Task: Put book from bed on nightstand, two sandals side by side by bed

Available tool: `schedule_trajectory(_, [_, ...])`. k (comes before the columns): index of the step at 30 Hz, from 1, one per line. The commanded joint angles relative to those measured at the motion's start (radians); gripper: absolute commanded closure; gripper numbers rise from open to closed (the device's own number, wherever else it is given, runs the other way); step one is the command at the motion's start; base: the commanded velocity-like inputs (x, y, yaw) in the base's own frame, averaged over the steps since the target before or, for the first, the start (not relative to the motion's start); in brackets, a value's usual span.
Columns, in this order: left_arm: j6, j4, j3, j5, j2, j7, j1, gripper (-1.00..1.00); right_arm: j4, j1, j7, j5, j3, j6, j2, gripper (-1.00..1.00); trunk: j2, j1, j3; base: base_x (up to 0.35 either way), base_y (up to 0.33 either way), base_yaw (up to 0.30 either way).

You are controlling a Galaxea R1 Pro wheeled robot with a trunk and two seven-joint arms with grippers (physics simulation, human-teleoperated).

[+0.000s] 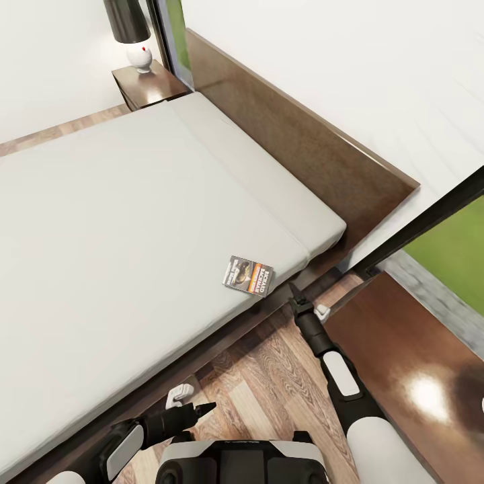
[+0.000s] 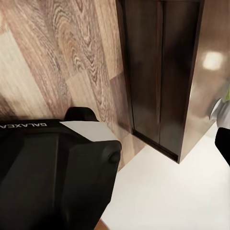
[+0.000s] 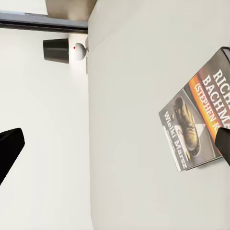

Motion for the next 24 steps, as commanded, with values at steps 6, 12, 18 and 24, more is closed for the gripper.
schedule_trajectory(6, [0.008, -0.001, -0.004, 0.011, 0.001, 0.0, 0.0, -1.0, 0.015, 0.0, 0.004, -0.007, 0.005, 0.019, 0.005, -1.0, -0.001, 0.0, -0.001, 0.0, 0.0, 0.0])
schedule_trajectory(12, [0.008, -0.001, -0.004, 0.011, -0.01, 0.0, 0.0, -1.0, 0.021, 0.0, 0.006, -0.007, 0.117, 0.022, 0.005, -1.0, -0.001, 0.0, -0.001, 0.0, 0.0, 0.0])
schedule_trajectory(18, [0.008, 0.0, -0.004, 0.011, -0.013, 0.0, 0.0, -1.0, 0.021, -0.001, 0.006, -0.009, 0.195, 0.021, 0.005, -1.0, -0.001, 0.0, -0.001, 0.0, 0.0, 0.0])
schedule_trajectory(24, [0.009, 0.0, -0.004, 0.011, -0.013, 0.0, 0.0, -1.0, 0.022, 0.0, 0.006, -0.009, 0.201, 0.021, 0.005, -1.0, -0.022, 0.012, -0.01, 0.0, 0.0, 0.0])
